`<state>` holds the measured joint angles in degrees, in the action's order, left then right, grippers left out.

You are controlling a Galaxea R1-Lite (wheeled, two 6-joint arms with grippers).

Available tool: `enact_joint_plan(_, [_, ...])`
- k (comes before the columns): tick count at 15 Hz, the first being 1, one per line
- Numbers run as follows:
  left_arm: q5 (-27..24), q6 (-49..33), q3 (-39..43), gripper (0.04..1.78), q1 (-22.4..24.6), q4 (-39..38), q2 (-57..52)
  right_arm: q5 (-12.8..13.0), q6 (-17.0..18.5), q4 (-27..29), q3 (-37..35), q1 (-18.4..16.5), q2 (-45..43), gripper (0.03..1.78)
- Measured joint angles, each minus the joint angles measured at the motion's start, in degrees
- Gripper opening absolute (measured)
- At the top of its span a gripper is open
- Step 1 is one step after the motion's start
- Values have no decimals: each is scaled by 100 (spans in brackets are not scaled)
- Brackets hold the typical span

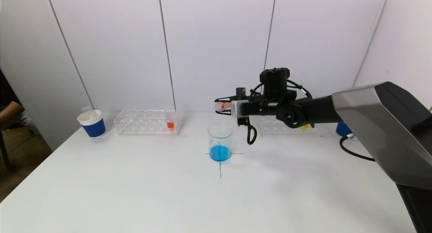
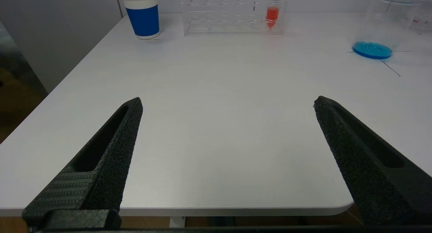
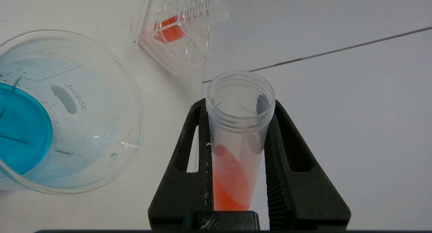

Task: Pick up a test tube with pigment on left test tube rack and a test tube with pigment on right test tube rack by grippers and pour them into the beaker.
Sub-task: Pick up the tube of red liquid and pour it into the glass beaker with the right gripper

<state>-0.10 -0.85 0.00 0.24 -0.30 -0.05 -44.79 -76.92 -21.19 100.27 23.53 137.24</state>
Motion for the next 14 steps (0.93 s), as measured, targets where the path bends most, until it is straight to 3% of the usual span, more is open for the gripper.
enact_joint_plan(6, [2,0,0,177,0,-2,0,-11,-319,-138,-33,-13,20,49])
enact_joint_plan(14, [0,0,0,177,0,-2,0,-127,-519,-877,-427,-33,-45,49])
